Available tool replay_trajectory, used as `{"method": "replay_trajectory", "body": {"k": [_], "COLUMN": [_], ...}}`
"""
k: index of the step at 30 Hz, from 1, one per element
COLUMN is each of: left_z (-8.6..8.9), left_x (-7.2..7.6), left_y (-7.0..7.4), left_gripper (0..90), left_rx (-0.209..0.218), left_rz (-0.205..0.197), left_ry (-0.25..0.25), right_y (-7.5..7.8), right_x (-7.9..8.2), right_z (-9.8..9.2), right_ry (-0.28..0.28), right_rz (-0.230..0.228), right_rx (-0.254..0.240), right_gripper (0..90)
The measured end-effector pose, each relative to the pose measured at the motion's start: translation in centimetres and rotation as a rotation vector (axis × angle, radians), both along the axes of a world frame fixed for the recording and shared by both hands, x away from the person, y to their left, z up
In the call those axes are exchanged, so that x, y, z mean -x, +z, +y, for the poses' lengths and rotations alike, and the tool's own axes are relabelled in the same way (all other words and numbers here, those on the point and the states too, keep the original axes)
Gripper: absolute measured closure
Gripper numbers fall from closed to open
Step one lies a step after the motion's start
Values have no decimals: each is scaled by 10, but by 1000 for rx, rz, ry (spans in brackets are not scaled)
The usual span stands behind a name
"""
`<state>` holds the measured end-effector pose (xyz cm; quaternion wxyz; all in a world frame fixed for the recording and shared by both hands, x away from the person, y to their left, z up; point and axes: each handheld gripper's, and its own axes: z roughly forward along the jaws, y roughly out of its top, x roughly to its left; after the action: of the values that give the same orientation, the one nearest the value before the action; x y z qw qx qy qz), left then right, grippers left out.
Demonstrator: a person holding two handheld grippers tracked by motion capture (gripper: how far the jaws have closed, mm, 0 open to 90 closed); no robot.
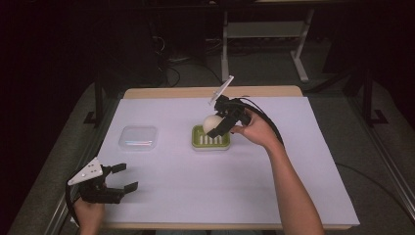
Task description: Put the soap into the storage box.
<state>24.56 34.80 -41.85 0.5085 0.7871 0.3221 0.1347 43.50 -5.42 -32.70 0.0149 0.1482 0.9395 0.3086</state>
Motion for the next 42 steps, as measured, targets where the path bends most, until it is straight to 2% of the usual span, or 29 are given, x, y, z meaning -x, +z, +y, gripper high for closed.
{"method": "replay_trajectory", "body": {"k": [4, 8, 16, 28, 37, 42], "left_z": [-1, -1, 0, 1, 0, 1], "left_x": [0, 0, 0, 1, 0, 1], "left_y": [0, 0, 0, 0, 0, 0], "left_gripper": [132, 132, 132, 132, 132, 132], "left_rx": [-2, 1, 3, 1, 3, 3], "left_rz": [1, 1, -3, -1, -1, 0], "left_ry": [-1, -1, 0, 10, 5, 7], "right_y": [-6, -12, -21, -29, -38, -47], "right_x": [-2, -5, -11, -21, -24, -28], "right_z": [7, 12, 18, 19, 25, 26], "right_ry": [4, 8, 5, -20, -26, -41], "right_rz": [-3, 18, 14, 47, 56, 83], "right_rx": [11, 16, 35, 17, 44, 66], "right_gripper": [219, 219, 219, 219, 219, 220]}}
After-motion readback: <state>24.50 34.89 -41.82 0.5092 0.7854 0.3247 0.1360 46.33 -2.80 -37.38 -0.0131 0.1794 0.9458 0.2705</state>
